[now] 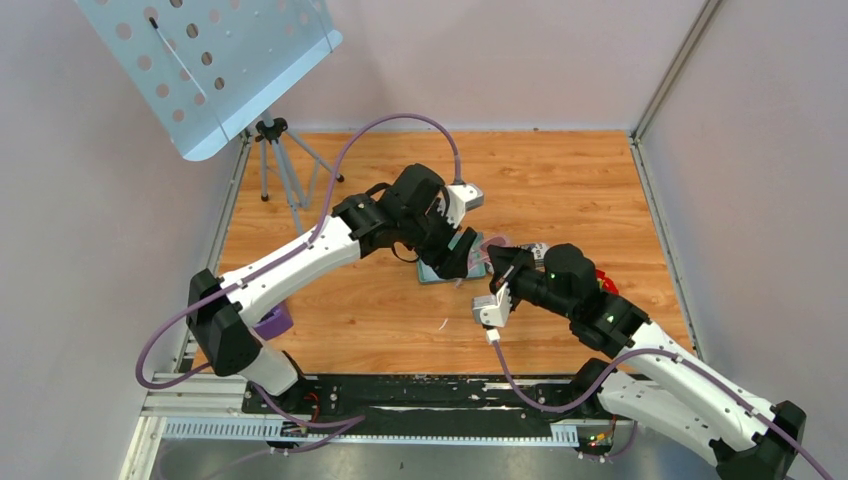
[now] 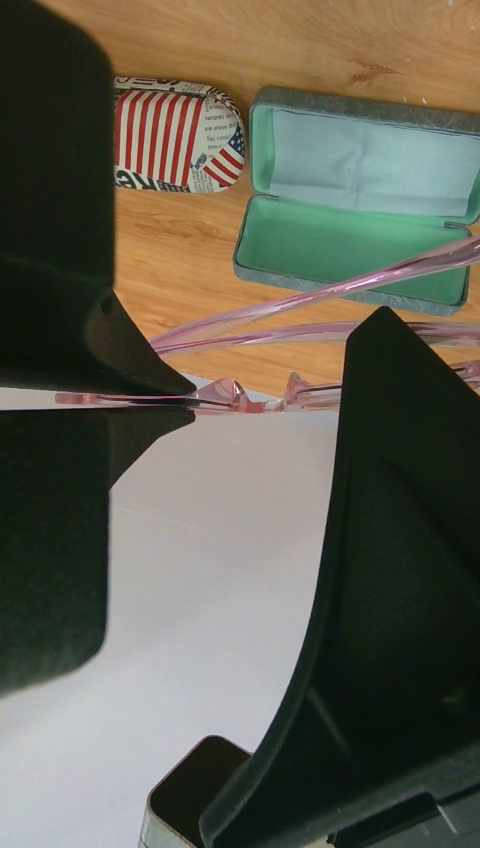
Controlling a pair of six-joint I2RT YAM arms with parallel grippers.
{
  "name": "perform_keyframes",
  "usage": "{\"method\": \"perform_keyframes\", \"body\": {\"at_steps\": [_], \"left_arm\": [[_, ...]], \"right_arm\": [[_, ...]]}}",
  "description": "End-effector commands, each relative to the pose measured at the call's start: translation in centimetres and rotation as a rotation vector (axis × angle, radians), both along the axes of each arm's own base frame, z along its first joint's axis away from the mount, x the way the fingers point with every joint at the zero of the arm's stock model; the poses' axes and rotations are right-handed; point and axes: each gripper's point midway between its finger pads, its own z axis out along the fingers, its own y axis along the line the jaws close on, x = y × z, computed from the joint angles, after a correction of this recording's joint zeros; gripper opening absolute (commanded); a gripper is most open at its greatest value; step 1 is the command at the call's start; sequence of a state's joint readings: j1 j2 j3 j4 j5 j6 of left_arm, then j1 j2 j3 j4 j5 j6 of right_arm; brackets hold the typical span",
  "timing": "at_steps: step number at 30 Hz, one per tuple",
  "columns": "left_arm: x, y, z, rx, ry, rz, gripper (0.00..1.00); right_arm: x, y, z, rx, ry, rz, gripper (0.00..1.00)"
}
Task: Organize the sunglasses
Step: Pick up the sunglasses from the center of the board, then place the sunglasses in the sunglasses case.
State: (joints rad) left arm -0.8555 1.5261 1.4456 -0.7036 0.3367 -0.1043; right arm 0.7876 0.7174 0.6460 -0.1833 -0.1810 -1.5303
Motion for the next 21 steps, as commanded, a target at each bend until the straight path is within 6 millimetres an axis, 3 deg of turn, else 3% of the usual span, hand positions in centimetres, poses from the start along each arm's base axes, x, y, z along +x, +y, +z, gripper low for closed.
{"method": "perform_keyframes", "body": {"at_steps": [1, 17, 18, 21], "left_arm": [[-0.3, -0.8, 1.5, -0.037, -0.02, -0.037, 0.7], [-0.7, -1.3, 1.4, -0.055, -0.008, -0.071, 0.46], [-0.6, -1.2, 1.3, -0.052, -0.013, -0.069, 0.45], [-0.2, -0.8, 0.6, -0.026, -0.031, -0.059, 0.44]], "right_arm": [[-0.3, 0.3, 1.4, 0.025, -0.011, 0.003, 0.0], [-0.6, 0.2, -0.2, -0.021, -0.015, 0.021, 0.0], [-0.6, 0.1, -0.4, -0.029, -0.016, 0.02, 0.02], [-1.1, -0.3, -1.0, -0.045, 0.011, 0.02, 0.25]]}}
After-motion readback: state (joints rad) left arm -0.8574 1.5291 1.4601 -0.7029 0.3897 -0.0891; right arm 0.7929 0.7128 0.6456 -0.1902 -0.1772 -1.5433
